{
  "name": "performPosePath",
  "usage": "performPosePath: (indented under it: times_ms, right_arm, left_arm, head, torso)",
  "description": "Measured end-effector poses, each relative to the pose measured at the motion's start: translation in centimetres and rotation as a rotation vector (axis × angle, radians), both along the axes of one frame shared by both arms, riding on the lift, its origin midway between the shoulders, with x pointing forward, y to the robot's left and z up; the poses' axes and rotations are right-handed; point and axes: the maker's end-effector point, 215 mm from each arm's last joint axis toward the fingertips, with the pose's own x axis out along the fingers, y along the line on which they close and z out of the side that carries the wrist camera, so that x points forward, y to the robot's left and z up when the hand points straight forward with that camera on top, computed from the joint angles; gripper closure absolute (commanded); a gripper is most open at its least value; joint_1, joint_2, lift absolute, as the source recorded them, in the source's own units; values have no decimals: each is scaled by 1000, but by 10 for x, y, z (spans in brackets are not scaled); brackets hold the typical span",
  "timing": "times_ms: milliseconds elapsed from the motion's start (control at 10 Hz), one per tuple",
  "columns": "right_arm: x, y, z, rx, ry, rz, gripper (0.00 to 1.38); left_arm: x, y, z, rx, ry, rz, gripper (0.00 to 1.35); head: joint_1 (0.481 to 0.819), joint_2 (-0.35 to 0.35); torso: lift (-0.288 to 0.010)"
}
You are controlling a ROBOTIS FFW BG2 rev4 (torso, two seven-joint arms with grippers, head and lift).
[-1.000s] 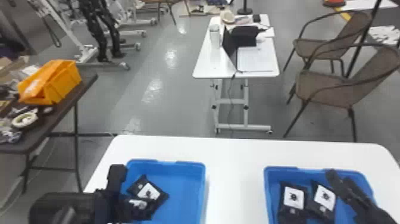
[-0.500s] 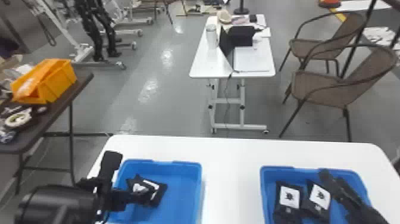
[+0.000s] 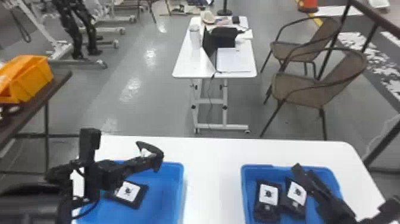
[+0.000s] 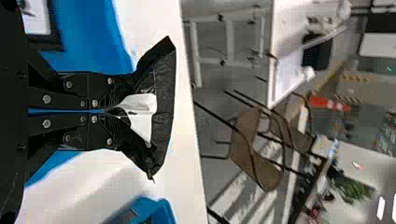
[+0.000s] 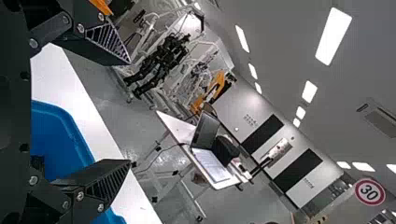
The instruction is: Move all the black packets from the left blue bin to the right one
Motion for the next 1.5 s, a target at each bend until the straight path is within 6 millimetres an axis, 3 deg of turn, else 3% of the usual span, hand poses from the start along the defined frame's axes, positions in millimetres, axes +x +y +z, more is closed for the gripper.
performPosePath:
  times_ms: [200, 400, 900, 1200, 1500]
  right_arm:
    - [16, 5, 16, -34, -37, 22, 295]
    - [35, 17, 37, -63, -82, 49, 295]
    - [65, 62, 91, -77, -204, 131, 295]
    - [69, 76, 103, -73, -232, 156, 294]
    - [72, 77, 108, -70, -244, 153, 274]
  left_arm:
    - [11, -70, 19, -113, -42, -237, 1208]
    - [11, -128, 21, -154, -24, -457, 1208]
    - [32, -239, 34, -33, -116, -736, 1208]
    - [55, -278, 65, 18, -304, -743, 1207]
    - [57, -288, 75, -28, -358, -719, 1207]
  head:
    - [695, -43]
    - [695, -87]
    - [695, -153]
    - [695, -175]
    - [695, -185]
  torso:
    - [0]
    - [0]
    - [0]
    - [0]
    - [0]
